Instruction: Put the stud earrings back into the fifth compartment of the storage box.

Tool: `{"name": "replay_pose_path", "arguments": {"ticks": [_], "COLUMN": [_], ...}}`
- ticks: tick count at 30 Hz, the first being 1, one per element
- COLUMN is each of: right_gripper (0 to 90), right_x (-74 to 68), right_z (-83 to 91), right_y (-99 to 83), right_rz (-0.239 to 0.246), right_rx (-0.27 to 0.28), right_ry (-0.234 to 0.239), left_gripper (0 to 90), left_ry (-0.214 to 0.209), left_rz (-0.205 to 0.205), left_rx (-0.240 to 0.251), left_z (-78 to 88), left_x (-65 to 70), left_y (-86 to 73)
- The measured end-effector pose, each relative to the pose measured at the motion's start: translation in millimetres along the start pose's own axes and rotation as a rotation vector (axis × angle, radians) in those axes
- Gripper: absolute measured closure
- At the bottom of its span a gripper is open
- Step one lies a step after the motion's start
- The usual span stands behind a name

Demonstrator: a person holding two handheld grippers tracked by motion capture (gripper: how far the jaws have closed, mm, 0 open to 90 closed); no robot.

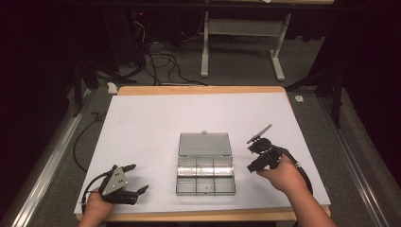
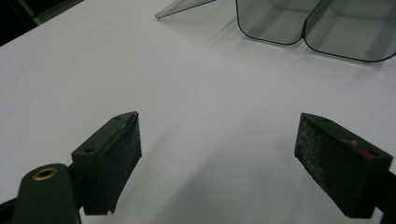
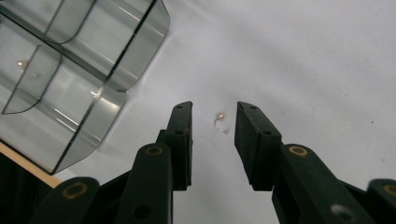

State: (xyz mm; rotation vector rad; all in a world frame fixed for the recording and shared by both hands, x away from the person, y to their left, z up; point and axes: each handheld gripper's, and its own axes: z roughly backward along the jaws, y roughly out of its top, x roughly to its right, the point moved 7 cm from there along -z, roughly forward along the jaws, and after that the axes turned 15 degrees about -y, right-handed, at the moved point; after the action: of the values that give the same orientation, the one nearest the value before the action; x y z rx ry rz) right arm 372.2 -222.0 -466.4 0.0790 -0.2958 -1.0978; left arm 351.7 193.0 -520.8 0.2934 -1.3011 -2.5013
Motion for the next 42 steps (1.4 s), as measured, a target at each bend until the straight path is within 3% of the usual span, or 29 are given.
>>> {"name": "replay_pose_path", "arguments": {"ticks": [11,22,30,31,42], "right_gripper": [67.6,68.8,76.0,76.6,83.3], "right_x": [1.6,-5.4,-6.7,-6.5,-5.9], "right_z": [-21.1,-40.8,-40.0,-40.6,-42.1], "right_y": [-2.0,0.8,-1.5,-1.3,-1.3], "right_rz": [-0.029,-0.012,-0.022,0.002,0.005], "right_rx": [-0.028,-0.046,-0.062,-0.052,-0.059], "right_ry": [0.012,0.024,0.020,0.021,0.000], "left_gripper": [15.3,15.3,15.2,15.2,15.3], "left_ry": [-0.003,-0.001,-0.002,0.003,0.000], "left_rz": [-0.008,-0.013,-0.010,-0.004,-0.014], "left_rx": [0.000,0.000,-0.004,-0.006,-0.011], "left_z": [0.0,-0.2,-0.1,-0.4,-1.0], "left_x": [0.8,1.3,0.8,0.1,1.1], "left_y": [0.1,0.1,0.1,-0.1,-0.1]}}
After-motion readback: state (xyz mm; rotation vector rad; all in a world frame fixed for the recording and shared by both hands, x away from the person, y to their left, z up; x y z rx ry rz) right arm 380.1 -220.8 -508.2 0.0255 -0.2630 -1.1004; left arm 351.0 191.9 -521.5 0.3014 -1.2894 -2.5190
